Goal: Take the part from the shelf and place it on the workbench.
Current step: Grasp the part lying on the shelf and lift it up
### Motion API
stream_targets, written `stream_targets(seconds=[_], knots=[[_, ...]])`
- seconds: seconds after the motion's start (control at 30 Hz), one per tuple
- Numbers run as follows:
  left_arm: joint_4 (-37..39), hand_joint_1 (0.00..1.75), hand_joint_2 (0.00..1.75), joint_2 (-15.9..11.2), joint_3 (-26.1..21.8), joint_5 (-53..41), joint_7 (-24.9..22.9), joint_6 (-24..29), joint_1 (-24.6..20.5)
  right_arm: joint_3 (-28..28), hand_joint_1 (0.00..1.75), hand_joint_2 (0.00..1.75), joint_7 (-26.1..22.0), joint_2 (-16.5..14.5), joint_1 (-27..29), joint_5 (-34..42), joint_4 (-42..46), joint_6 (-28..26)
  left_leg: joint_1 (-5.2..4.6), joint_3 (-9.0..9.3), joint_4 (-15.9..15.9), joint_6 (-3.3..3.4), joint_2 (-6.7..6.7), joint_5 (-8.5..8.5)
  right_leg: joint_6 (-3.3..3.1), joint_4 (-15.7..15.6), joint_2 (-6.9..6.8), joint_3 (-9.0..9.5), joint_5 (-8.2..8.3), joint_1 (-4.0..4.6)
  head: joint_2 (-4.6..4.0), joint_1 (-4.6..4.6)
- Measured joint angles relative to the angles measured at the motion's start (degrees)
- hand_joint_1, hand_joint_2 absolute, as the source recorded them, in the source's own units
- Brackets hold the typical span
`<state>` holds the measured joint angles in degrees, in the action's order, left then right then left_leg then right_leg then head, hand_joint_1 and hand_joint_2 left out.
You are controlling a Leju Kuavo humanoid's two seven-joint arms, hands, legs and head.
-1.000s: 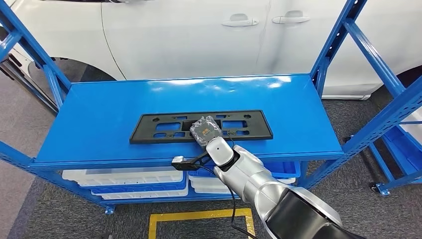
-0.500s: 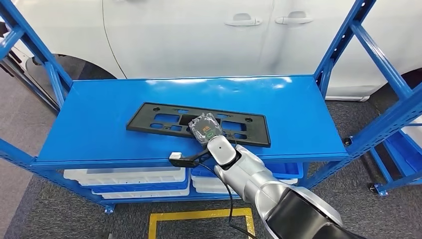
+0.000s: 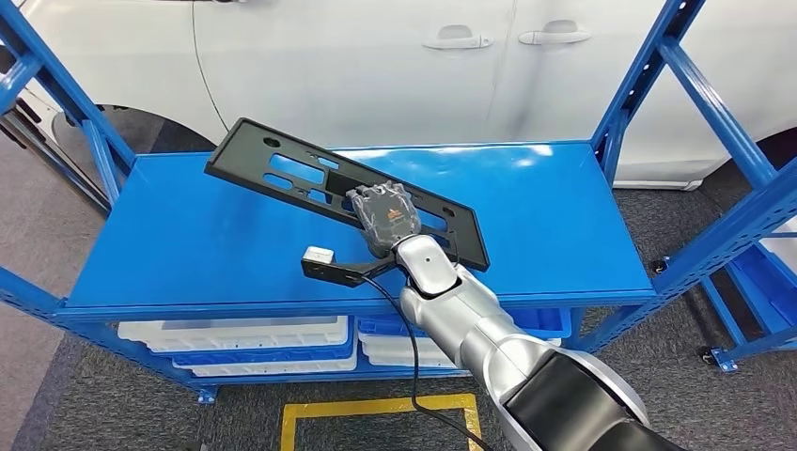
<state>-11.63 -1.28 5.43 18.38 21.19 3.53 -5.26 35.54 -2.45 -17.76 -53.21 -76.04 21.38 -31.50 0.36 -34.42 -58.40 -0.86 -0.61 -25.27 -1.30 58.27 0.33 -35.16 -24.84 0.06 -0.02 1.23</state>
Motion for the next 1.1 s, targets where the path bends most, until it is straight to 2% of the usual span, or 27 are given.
stream_targets(seconds=[0.07, 0.13, 0.17, 0.2, 0.23, 0.3, 0.33, 0.37, 0.43, 0.5, 0.53, 0.57, 0.63, 0.67, 0.7, 0.73, 0.77, 0.83, 0.87, 0.9, 0.97, 1.03, 1.07, 1.1], knots=[[0.00, 0.00, 0.00, 0.05, -0.02, 0.00, 0.01, 0.00, -0.02, -0.18, 1.75, 1.75, 0.02, -0.18, -0.09, 0.01, 0.31, -0.03, 0.14, -1.55, -3.82, -0.59, 0.12, -2.44, -0.52, -0.42, -0.11, 0.34, 0.15, -0.31, 0.00, 0.01], [0.00, 0.00, 0.00, 0.04, -0.05, 0.10, 0.04, -0.02, 0.00, -0.46, 1.75, 1.75, -1.61, -0.34, 0.10, 1.55, 0.56, -0.80, 0.34, -5.10, -11.49, -1.13, 0.17, -6.02, -0.74, -0.42, -0.11, 0.39, 0.09, -0.28, 0.00, 0.02], [0.00, 0.00, 0.00, 0.02, -0.13, 0.30, 0.10, -0.11, 0.08, -0.99, 1.75, 1.75, -4.75, -0.37, 0.63, 4.41, 1.14, -1.99, 0.43, -6.71, -14.65, -1.32, 0.18, -6.97, -0.77, -0.40, -0.10, 0.41, 0.05, -0.26, 0.00, 0.02], [0.00, 0.00, 0.00, 0.00, -0.28, 0.54, 0.16, -0.30, 0.18, -1.80, 1.75, 1.75, -9.56, -0.38, 1.47, 8.89, 2.32, -3.38, 0.48, -7.56, -16.08, -1.44, 0.19, -6.97, -0.77, -0.35, -0.07, 0.44, -0.01, -0.26, 0.00, 0.02], [0.00, 0.00, 0.00, -0.05, -0.56, 0.86, 0.22, -0.60, 0.30, -3.03, 1.75, 1.75, -16.33, -0.38, 2.77, 15.93, 4.75, -4.52, 0.54, -7.23, -15.11, -1.48, 0.20, -5.75, -0.72, -0.28, -0.03, 0.52, -0.12, -0.26, 0.00, 0.02], [0.01, 0.00, 0.00, -0.31, -1.31, 1.52, -0.06, -1.22, 0.59, -5.65, 1.75, 1.75, -29.55, -0.31, 6.40, 34.33, 13.70, -3.99, 0.65, -3.80, -7.55, -1.36, 0.25, -1.52, -0.43, -0.08, 0.01, 0.87, -0.56, -0.27, 0.00, 0.01], [0.04, 0.00, 0.00, -0.50, -1.74, 1.94, -0.57, -1.34, 0.79, -6.68, 1.75, 1.75, -33.99, -0.14, 8.54, 44.58, 19.88, -2.24, 0.55, -1.89, -3.67, -1.20, 0.24, -0.01, -0.18, 0.07, -0.02, 0.99, -0.82, -0.18, 0.01, 0.01], [0.08, 0.00, 0.00, -0.69, -2.19, 2.49, -1.40, -1.18, 1.02, -7.31, 1.75, 1.75, -36.12, 0.21, 10.78, 53.96, 26.55, 0.55, 0.45, -0.63, -1.12, -0.93, 0.20, 0.73, 0.10, 0.14, -0.08, 1.05, -1.01, -0.08, 0.01, 0.01], [0.17, 0.00, 0.00, -1.11, -3.34, 3.86, -3.78, -0.13, 1.72, -8.05, 1.75, 1.75, -36.93, 1.65, 15.76, 69.13, 40.31, 9.43, 0.18, 0.13, 0.21, -0.32, 0.06, 0.48, 0.63, 0.13, -0.23, 1.07, -1.15, 0.10, 0.01, 0.01], [0.26, 0.00, 0.00, -1.55, -4.60, 5.02, -6.10, 1.48, 2.68, -8.59, 1.75, 1.75, -37.21, 3.27, 21.49, 78.07, 53.82, 20.68, 0.33, 0.21, 0.50, 0.39, 0.07, 0.47, 1.18, 0.28, -0.25, 1.06, -1.56, 0.09, 0.01, -0.01], [0.30, 0.00, 0.00, -1.77, -5.19, 5.41, -7.03, 2.36, 3.05, -8.84, 1.75, 1.75, -37.42, 3.87, 24.23, 80.73, 59.98, 26.40, 0.41, 0.28, 0.68, 0.80, 0.13, 0.51, 1.43, 1.30, -0.23, 0.65, -2.42, 0.05, 0.01, -0.01], [0.33, 0.00, 0.00, -1.99, -5.75, 5.71, -7.93, 3.23, 3.30, -9.07, 1.75, 1.75, -37.60, 4.32, 26.80, 82.75, 65.36, 31.99, 0.48, 0.37, 0.87, 1.21, 0.20, 0.55, 1.65, 3.45, -0.20, -0.28, -3.86, 0.01, 0.01, -0.01], [0.33, 0.00, 0.00, -2.38, -6.70, 5.96, -9.48, 4.70, 3.54, -9.36, 1.75, 1.75, -37.83, 4.94, 31.62, 85.43, 73.94, 42.95, 0.41, 0.47, 0.93, 1.78, 0.23, 0.43, 1.83, 10.86, -0.19, -3.68, -7.62, -0.11, 0.00, -0.01], [0.34, 0.00, 0.00, -2.54, -7.02, 5.92, -10.02, 5.15, 3.67, -9.20, 1.75, 1.75, -37.89, 5.08, 33.93, 85.92, 77.09, 47.00, 0.37, 0.54, 0.90, 1.87, 0.21, 0.34, 1.90, 14.60, -0.19, -5.55, -8.98, -0.16, 0.00, -0.01], [0.34, 0.00, 0.00, -2.66, -7.27, 5.83, -10.34, 5.40, 3.79, -8.80, 1.75, 1.75, -37.88, 5.15, 35.97, 85.96, 79.72, 49.62, 0.34, 0.61, 0.86, 1.89, 0.21, 0.25, 1.97, 16.91, -0.19, -6.81, -9.39, -0.23, 0.00, -0.01], [0.35, 0.00, 0.00, -2.76, -7.49, 5.66, -10.47, 5.52, 3.85, -8.19, 1.75, 1.75, -37.81, 5.15, 37.69, 85.77, 81.75, 50.68, 0.33, 0.67, 0.78, 1.84, 0.20, 0.15, 2.01, 17.09, -0.21, -7.06, -8.74, -0.31, 0.00, -0.01], [0.35, 0.00, 0.00, -2.81, -7.70, 5.41, -10.46, 5.54, 3.86, -7.44, 1.75, 1.75, -37.71, 5.15, 38.91, 85.61, 83.34, 50.63, 0.33, 0.74, 0.68, 1.74, 0.21, 0.06, 2.02, 14.86, -0.24, -6.09, -7.12, -0.41, 0.00, -0.01], [0.35, 0.00, 0.00, -2.83, -8.09, 4.79, -10.36, 5.54, 3.74, -6.11, 1.75, 1.75, -37.60, 5.15, 40.25, 85.55, 85.56, 49.75, 0.36, 0.82, 0.37, 1.43, 0.20, -0.16, 1.78, 6.81, -0.29, -2.09, -3.49, -0.55, 0.00, -0.01], [0.35, 0.00, 0.00, -2.83, -8.20, 4.52, -10.27, 5.54, 3.67, -5.57, 1.75, 1.75, -37.61, 5.15, 40.53, 85.62, 86.28, 49.41, 0.26, 0.84, 0.16, 1.16, 0.18, -0.32, 1.60, 3.50, -0.29, -0.47, -2.35, -0.50, 0.00, -0.01], [0.35, 0.00, 0.00, -2.83, -8.26, 4.32, -10.20, 5.54, 3.62, -5.13, 1.75, 1.75, -37.60, 5.16, 40.72, 85.70, 86.72, 49.22, 0.19, 0.86, 0.06, 0.84, 0.18, -0.43, 1.37, 1.59, -0.26, 0.49, -1.84, -0.42, 0.00, -0.01], [0.34, 0.00, 0.00, -2.81, -8.35, 4.08, -9.96, 5.50, 3.54, -4.59, 1.75, 1.75, -37.59, 5.16, 41.17, 85.77, 87.26, 48.97, 0.13, 0.97, 0.06, 0.14, 0.19, -0.48, 0.86, 0.91, -0.10, 0.77, -1.58, -0.17, 0.00, 0.00], [0.34, 0.00, 0.00, -2.82, -8.50, 3.90, -9.58, 5.37, 3.49, -4.38, 1.75, 1.75, -37.56, 5.16, 41.56, 85.84, 87.48, 48.99, 0.29, 0.98, -0.41, -0.48, 0.23, -0.98, 0.21, 0.77, -0.11, 0.81, -1.22, -0.32, 0.00, 0.01], [0.34, 0.00, 0.00, -2.83, -8.57, 3.80, -9.35, 5.22, 3.48, -4.33, 1.75, 1.75, -37.54, 5.16, 41.67, 85.92, 87.53, 49.09, 0.32, 0.57, -1.75, -0.78, 0.25, -2.13, -0.10, 0.66, -0.18, 0.80, -0.99, -0.44, 0.01, 0.01], [0.34, 0.00, 0.00, -2.83, -8.62, 3.69, -9.16, 5.05, 3.47, -4.29, 1.75, 1.75, -37.52, 5.15, 41.75, 86.01, 87.56, 49.18, 0.35, -0.32, -4.24, -1.03, 0.27, -4.00, -0.34, 0.57, -0.27, 0.74, -0.82, -0.53, 0.01, 0.02]])
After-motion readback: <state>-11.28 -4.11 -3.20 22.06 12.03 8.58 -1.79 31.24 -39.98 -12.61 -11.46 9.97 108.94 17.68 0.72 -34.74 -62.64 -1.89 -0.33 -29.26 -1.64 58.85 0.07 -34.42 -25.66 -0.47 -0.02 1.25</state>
